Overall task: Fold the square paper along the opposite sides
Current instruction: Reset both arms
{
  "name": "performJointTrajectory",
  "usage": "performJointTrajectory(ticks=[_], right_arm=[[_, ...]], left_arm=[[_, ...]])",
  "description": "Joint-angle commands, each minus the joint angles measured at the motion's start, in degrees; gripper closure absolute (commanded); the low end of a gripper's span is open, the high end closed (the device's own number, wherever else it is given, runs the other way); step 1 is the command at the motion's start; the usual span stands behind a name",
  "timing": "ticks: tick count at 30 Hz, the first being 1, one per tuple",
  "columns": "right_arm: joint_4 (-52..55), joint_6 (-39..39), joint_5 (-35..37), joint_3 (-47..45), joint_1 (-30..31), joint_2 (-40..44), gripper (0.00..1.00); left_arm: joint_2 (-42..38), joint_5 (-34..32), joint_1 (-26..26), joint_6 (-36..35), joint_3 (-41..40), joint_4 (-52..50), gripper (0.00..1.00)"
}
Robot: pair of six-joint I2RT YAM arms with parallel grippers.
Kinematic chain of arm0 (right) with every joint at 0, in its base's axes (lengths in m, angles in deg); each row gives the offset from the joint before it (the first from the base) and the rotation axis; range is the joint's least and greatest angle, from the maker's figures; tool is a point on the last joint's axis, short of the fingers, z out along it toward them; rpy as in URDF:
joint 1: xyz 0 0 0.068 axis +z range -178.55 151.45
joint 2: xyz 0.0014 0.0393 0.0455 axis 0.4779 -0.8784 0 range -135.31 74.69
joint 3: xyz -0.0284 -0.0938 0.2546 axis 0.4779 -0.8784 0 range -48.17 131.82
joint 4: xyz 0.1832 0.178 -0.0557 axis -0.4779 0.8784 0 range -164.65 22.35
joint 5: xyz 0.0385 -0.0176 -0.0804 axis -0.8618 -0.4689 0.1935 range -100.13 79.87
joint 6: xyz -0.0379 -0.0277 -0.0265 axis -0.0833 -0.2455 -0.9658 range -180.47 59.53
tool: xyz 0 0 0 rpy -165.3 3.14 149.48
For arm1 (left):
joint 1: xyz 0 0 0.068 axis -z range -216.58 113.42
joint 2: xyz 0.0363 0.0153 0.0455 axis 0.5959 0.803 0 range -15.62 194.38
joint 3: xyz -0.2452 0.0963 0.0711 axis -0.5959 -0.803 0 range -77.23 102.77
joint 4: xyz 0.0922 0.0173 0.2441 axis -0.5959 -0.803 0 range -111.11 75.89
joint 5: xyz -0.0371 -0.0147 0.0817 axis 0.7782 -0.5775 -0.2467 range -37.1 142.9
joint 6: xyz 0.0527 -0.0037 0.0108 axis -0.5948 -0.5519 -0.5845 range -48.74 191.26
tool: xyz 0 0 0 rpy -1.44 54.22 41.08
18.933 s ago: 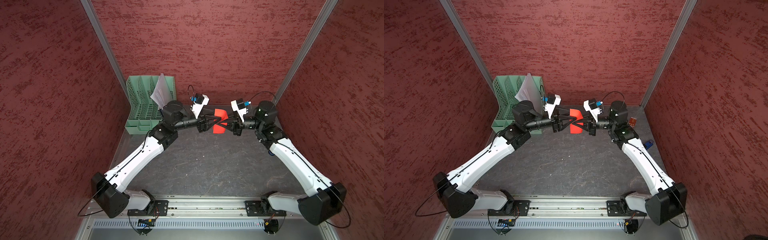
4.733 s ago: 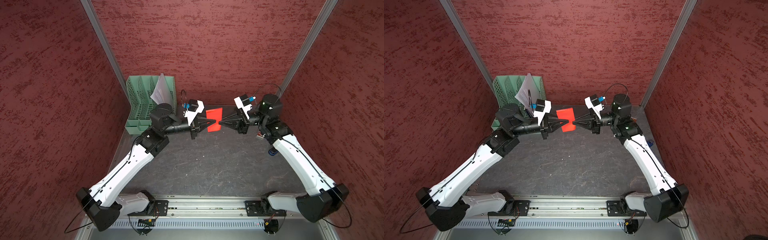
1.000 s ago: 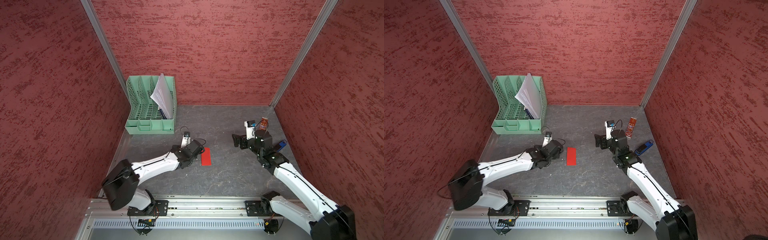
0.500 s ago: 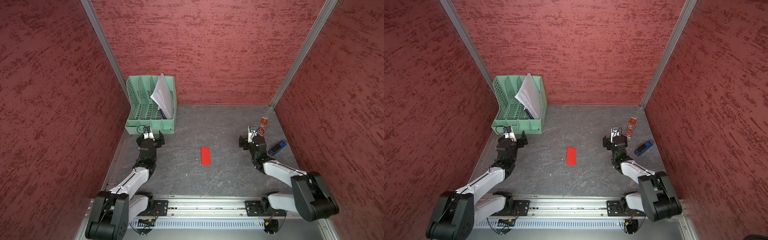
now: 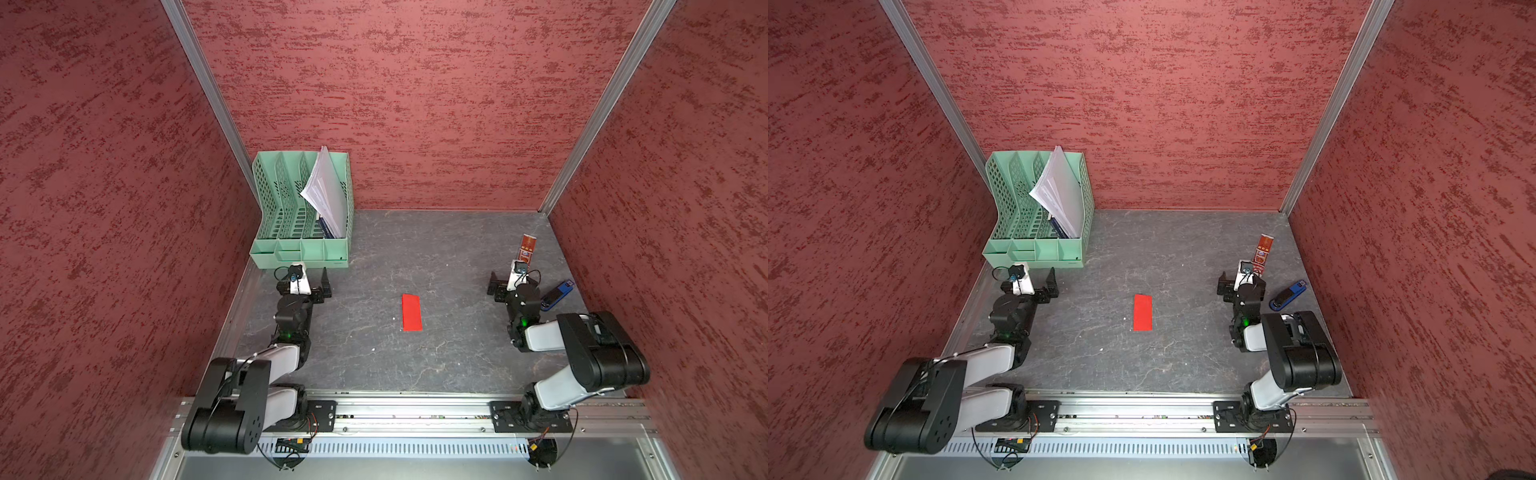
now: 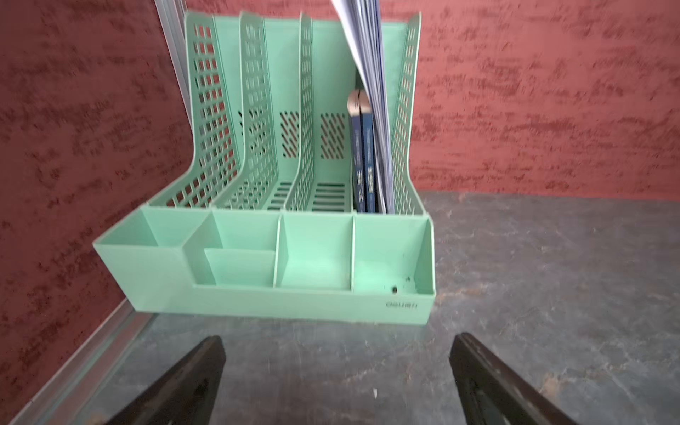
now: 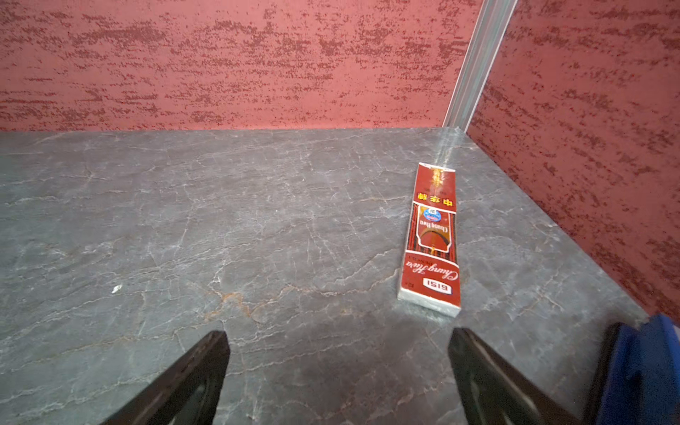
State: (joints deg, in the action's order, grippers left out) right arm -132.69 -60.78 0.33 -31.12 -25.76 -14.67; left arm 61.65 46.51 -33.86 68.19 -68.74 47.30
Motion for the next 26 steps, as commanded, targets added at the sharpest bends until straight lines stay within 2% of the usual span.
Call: performJointTrajectory(ticks=[1,2,3,4,7,8,26], right_arm=[[-0.48,1.17,-0.77,2.00,-0.42,0.43,0.01],[0.18,1.27,-0.60,2.21,-0.41,0.62,0.01],[0.41,1.26,-0.54,2.52,-0.41,0.43,0.01],[1.40,1.26,-0.51,2.89,-0.41,0.61,0.02],[3.05,1.46,-0.07,3.78,-0.44,0.61,0.01],[2.71,1.36,-0.07,3.74,-0.42,0.45,0.01],[3.02,1.38,-0.02,3.89,-0.42,0.46,0.02]], left_arm=[[10.02,4.69,-0.72,-0.68,2.04,10.19,0.00],[13.08,6.57,-0.07,-2.94,3.91,10.54,0.00],[10.34,5.67,-0.02,-2.21,5.86,3.32,0.00],[8.75,8.87,-1.52,-1.42,7.93,-3.12,0.00],[9.94,11.40,-3.65,0.21,12.38,-9.76,0.00],[10.85,12.90,-4.44,0.66,12.55,-8.47,0.00],[10.45,13.60,-5.23,1.66,13.13,-10.20,0.00]])
